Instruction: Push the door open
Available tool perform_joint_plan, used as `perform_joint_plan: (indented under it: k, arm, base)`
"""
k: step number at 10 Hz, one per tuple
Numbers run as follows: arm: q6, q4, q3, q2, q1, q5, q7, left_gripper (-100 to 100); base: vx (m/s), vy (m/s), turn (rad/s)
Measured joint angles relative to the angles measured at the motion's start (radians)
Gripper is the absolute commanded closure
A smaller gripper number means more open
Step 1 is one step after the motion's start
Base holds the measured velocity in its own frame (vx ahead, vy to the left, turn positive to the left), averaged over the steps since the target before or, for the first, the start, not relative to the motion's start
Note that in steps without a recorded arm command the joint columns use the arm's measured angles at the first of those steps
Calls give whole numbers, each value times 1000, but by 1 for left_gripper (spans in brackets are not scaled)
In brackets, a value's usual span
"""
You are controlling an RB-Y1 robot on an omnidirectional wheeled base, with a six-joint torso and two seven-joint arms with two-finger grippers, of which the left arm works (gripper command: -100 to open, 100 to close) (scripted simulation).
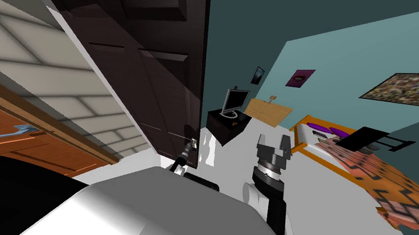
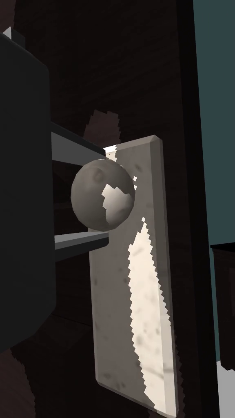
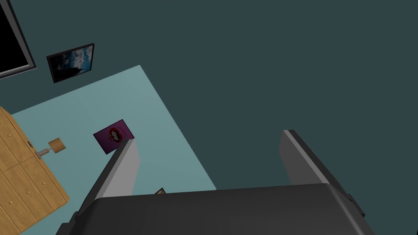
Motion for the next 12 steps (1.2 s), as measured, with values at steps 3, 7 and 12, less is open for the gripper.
perform_joint_plan:
  k: [3, 7, 12]
  arm:
    - [5, -6, 37, -8, -1, 9, -8, 100]
    - [3, 12, 62, -4, -6, 20, -16, 100]
    - [1, 12, 113, 1, -10, 41, -29, 100]
  base:
    - [142, -58, 42]
    - [164, -69, 51]
    - [182, -68, 66]
